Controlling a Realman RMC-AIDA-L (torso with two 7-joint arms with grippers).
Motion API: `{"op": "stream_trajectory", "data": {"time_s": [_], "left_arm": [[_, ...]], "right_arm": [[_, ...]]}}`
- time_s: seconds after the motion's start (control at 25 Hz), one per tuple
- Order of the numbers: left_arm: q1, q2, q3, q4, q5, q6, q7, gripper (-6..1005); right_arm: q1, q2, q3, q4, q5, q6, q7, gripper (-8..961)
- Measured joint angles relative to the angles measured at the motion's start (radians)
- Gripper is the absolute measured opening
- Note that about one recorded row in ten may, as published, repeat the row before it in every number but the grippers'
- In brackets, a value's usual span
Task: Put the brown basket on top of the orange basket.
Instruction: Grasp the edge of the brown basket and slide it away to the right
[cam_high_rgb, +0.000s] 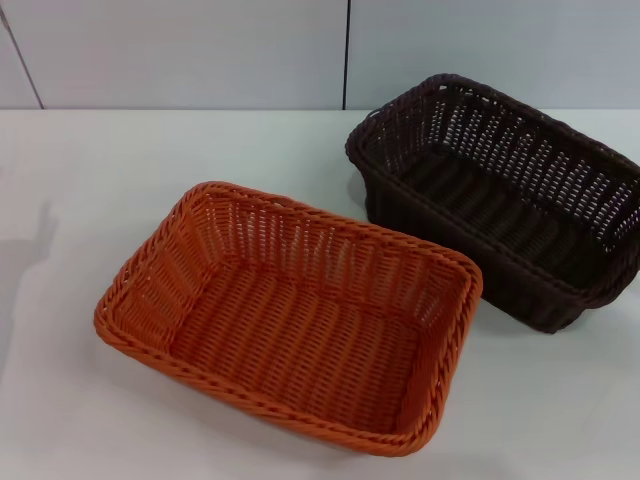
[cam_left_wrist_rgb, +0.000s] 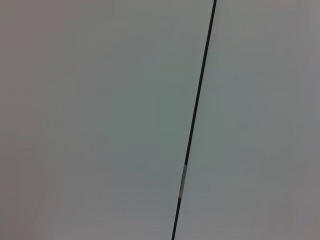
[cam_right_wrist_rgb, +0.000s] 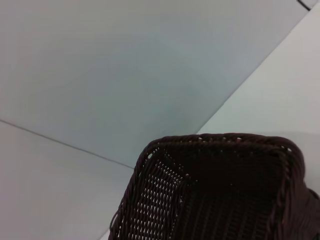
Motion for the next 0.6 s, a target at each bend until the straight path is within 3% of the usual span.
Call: {"op": "stream_trajectory", "data": {"time_s": [0.6], "left_arm": [[-0.002, 0.005, 0.006, -0.004, 0.000, -0.012, -0.002, 765]], "right_arm": [[0.015, -0.007, 0.019, 0.149, 0.076, 0.034, -0.081, 702]]}}
